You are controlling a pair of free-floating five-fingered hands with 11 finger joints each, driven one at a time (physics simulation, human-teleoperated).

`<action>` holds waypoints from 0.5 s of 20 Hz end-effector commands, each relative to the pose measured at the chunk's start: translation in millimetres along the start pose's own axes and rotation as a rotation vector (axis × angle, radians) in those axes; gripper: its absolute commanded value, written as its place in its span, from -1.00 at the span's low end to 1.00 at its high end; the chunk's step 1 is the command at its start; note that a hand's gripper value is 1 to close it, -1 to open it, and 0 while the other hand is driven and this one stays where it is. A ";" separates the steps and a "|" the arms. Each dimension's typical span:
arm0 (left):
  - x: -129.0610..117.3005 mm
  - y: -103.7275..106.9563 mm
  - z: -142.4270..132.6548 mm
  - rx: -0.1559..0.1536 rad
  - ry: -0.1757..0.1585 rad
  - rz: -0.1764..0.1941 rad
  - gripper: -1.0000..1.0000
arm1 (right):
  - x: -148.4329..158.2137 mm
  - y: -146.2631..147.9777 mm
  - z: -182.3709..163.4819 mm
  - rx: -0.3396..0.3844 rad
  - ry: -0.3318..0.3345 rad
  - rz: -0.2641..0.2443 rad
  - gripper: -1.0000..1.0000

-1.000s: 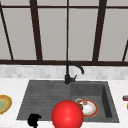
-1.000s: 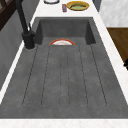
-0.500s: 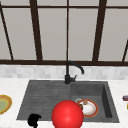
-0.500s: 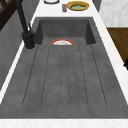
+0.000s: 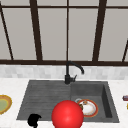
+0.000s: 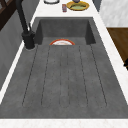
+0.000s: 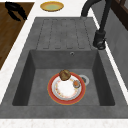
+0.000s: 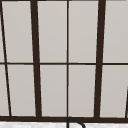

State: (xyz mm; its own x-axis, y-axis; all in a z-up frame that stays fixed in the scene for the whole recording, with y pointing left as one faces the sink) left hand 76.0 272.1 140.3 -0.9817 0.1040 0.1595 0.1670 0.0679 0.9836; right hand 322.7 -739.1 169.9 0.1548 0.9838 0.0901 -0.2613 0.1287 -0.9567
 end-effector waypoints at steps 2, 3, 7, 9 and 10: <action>0.0 0.0 0.0 0.000 0.000 0.000 0.00 | -22.3 34.0 -16.2 -0.037 0.036 -0.017 1.00; 0.0 0.0 0.0 0.000 0.000 0.000 0.00 | -27.8 40.0 -18.4 -0.057 0.035 -0.024 1.00; 0.0 0.0 0.0 0.000 0.000 0.000 0.00 | -40.0 55.2 -41.2 -0.141 0.022 -0.052 1.00; 0.0 0.0 0.0 0.000 0.000 0.000 0.00 | -49.9 54.9 -38.0 -0.184 0.013 -0.081 1.00; 0.0 0.0 0.0 0.000 0.000 0.000 0.00 | -53.5 53.1 -30.7 -0.186 0.023 -0.090 1.00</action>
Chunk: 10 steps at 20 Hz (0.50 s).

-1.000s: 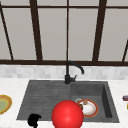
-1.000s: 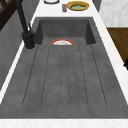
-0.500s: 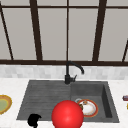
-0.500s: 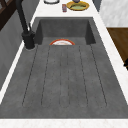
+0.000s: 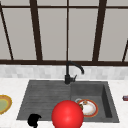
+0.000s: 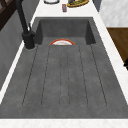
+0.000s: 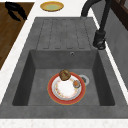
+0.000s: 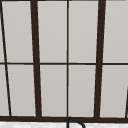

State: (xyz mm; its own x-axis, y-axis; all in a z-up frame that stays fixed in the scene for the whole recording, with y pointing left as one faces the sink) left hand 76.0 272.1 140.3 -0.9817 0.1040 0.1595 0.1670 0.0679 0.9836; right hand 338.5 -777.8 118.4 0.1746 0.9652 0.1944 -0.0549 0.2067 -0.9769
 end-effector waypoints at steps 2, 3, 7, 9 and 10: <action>0.0 0.0 0.0 0.000 0.000 0.000 0.00 | -21.9 7.5 14.6 -0.015 0.012 0.005 1.00; 0.0 0.0 0.0 0.000 0.000 0.000 0.00 | -22.0 4.1 24.6 -0.033 -0.002 0.004 1.00; 0.0 0.0 0.0 0.000 0.000 0.000 0.00 | -31.4 -6.7 57.3 -0.095 -0.011 -0.003 1.00; 0.0 0.0 0.0 0.000 0.000 0.000 0.00 | -30.5 -10.6 64.3 -0.099 -0.010 -0.001 1.00; 0.0 0.0 0.0 0.000 0.000 0.000 0.00 | -30.8 -14.5 65.5 -0.094 -0.002 0.002 1.00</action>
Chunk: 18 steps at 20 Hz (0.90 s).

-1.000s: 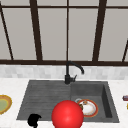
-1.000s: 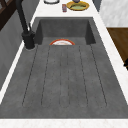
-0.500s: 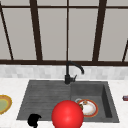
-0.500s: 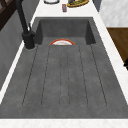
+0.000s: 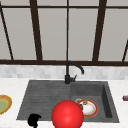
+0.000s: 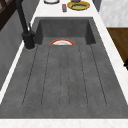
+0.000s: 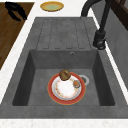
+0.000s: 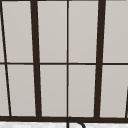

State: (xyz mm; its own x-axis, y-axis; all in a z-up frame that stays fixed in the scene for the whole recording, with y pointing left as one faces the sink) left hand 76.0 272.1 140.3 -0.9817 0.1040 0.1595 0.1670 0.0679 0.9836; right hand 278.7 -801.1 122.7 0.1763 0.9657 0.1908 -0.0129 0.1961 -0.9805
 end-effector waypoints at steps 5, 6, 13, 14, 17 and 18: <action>0.0 0.0 0.0 0.000 0.000 0.000 0.00 | 17.7 -42.5 17.7 0.063 0.042 0.068 -1.00; 0.0 0.0 0.0 0.000 0.000 0.000 0.00 | 20.4 -47.0 23.3 0.070 0.038 0.079 -1.00; 0.0 0.0 0.0 0.000 0.000 0.000 0.00 | 46.2 -83.2 59.3 0.094 0.003 0.129 -1.00; 0.0 0.0 0.0 0.000 0.000 0.000 0.00 | 50.8 -87.6 63.0 0.102 0.001 0.131 -1.00; 0.0 0.0 0.0 0.000 0.000 0.000 0.00 | 66.2 -101.0 77.2 0.104 0.004 0.135 -1.00; 0.0 0.0 0.0 0.000 0.000 0.000 0.00 | 71.5 -106.8 81.7 0.110 0.006 0.139 -1.00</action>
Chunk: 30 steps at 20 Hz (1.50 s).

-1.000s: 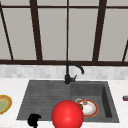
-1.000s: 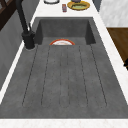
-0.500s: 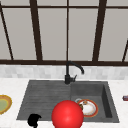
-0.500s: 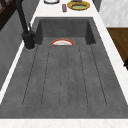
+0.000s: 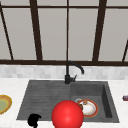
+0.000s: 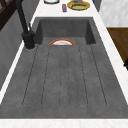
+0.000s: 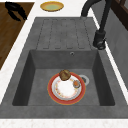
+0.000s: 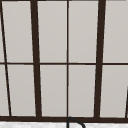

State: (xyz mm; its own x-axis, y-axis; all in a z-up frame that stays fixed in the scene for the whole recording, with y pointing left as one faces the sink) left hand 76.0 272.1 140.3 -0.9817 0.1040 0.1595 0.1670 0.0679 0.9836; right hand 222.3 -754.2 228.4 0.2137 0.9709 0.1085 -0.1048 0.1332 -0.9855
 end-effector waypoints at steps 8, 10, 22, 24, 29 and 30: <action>0.0 0.0 0.0 0.000 0.000 0.000 0.00 | 42.5 -35.2 62.4 0.041 -0.052 0.131 -1.00; 0.0 0.0 0.0 0.000 0.000 0.000 0.00 | 54.4 -39.8 67.0 0.042 -0.031 0.136 -1.00; 0.0 0.0 0.0 0.000 0.000 0.000 0.00 | 123.1 -32.5 100.0 0.081 0.005 0.232 -1.00; 0.0 0.0 0.0 0.000 0.000 0.000 0.00 | 135.1 -29.3 104.4 0.090 0.007 0.242 -1.00; 0.0 0.0 0.0 0.000 0.000 0.000 0.00 | 162.1 -16.9 129.1 0.127 0.012 0.273 -1.00; 0.0 0.0 0.0 0.000 0.000 0.000 0.00 | 167.1 -14.2 134.5 0.133 0.011 0.280 -1.00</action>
State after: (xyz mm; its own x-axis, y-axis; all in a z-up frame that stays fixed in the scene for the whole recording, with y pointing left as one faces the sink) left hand 76.0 272.1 140.3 -0.9817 0.1040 0.1595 0.1670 0.0679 0.9836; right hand 141.4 -585.0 283.1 0.1829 0.9811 -0.0630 -0.2162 -0.0223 -0.9761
